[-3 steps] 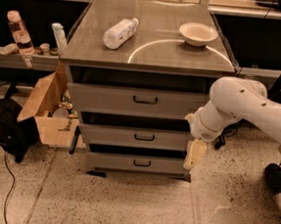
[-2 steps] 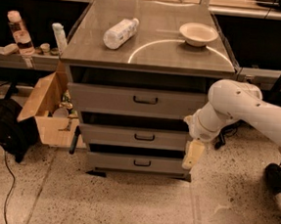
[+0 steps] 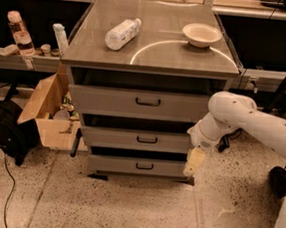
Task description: Open bottom drawer
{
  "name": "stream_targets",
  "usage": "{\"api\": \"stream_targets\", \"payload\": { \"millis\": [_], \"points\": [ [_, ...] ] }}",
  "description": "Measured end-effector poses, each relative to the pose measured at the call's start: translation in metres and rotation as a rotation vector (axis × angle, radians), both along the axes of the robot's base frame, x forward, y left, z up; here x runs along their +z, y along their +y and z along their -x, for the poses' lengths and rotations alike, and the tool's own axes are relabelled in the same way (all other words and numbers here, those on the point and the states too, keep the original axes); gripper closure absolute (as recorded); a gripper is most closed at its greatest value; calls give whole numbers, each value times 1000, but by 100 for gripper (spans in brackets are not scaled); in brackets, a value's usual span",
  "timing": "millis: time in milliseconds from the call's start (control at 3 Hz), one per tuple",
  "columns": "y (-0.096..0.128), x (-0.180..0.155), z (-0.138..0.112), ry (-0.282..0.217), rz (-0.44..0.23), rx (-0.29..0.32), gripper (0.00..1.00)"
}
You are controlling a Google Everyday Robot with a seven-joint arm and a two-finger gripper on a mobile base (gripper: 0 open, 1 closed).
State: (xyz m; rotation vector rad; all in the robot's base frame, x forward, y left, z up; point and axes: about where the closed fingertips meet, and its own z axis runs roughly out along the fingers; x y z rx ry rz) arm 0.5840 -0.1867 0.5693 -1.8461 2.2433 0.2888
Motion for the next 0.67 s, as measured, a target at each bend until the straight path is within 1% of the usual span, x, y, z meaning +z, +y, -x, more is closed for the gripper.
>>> {"api": "stream_targets", "payload": {
  "millis": [333,667],
  "points": [
    [0,0,0,0,0,0,0],
    [-1,2,5,-40,8,-26,0]
  ]
}}
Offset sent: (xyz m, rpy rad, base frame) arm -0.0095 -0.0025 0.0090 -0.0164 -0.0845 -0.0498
